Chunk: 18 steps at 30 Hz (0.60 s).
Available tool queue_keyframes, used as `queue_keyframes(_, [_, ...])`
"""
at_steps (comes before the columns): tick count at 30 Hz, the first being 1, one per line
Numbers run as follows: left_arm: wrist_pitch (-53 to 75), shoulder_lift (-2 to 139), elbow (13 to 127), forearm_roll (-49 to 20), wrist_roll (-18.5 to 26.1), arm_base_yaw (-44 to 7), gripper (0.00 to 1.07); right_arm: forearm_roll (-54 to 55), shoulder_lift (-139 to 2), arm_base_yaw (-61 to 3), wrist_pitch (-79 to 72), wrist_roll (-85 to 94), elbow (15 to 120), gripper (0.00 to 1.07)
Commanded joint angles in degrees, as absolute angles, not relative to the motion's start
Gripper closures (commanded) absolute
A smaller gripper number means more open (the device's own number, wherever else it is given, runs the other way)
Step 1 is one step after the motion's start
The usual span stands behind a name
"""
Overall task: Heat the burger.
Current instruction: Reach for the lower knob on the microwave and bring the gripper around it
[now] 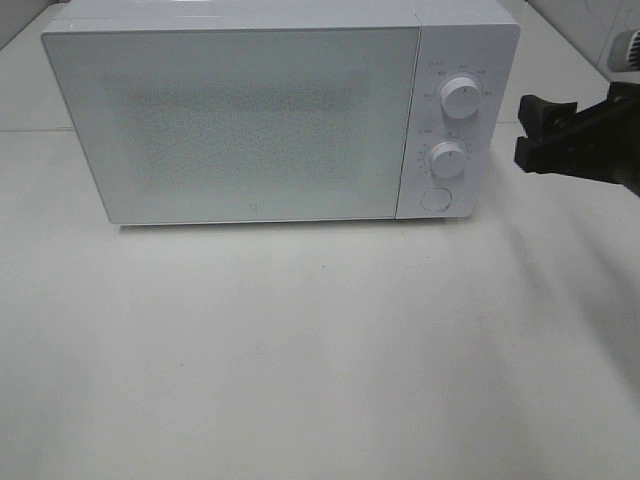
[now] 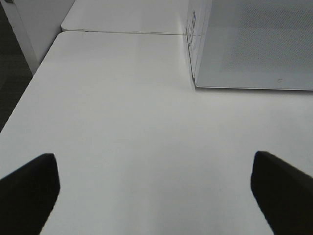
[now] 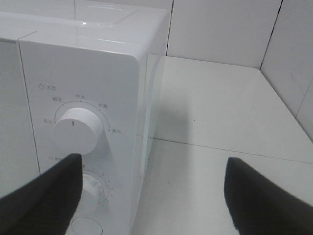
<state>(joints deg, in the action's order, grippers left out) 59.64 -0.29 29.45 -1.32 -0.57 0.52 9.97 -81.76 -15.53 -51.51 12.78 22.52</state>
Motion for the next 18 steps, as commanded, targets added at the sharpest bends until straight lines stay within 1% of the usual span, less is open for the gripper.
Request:
queue_keyframes(1, [59.24,-1.26,29.28,-1.38,-0.46,0.69,0.07,15.18,-83.88,-18.45,-56.44,16.50,22.46,0.32])
queue_keyframes(3, [59.24,-1.26,29.28,-1.38,-0.46,0.69,0.07,20.86,-87.03,-22.52,-60.45,17.53,22.46,0.32])
queue_keyframes(4, [59.24,-1.26,29.28,-1.38,-0.46,0.69,0.07,20.86,-87.03,-22.52,-60.45,17.53,22.46,0.32])
queue_keyframes(5, [59.24,-1.26,29.28,-1.38,-0.46,0.69,0.07,24.12,-89.50,-25.10,-62.62,17.53,22.46,0.32])
queue_keyframes(7, [59.24,-1.26,29.28,-1.38,-0.46,0.69,0.07,25.55,-90.76,-26.30,-63.71,17.53,22.46,0.32])
queue_keyframes(9, [59.24,-1.26,29.28,-1.38,-0.46,0.69,0.07,28.59,-94.08,-29.22,-66.86,17.48,22.52,0.32])
queue_keyframes(13, [59.24,-1.26,29.28,-1.38,-0.46,0.69,0.07,31.11,-96.77,-31.63,-70.13,17.07,22.52,0.32])
queue_keyframes(15, [59.24,-1.26,29.28,-1.38,-0.46,0.69,0.07,34.72,-100.27,-34.21,-71.62,16.84,23.78,0.32])
queue_keyframes(18, [59.24,-1.26,29.28,-1.38,-0.46,0.69,0.07,34.89,-102.79,-34.78,-72.88,16.79,25.04,0.32])
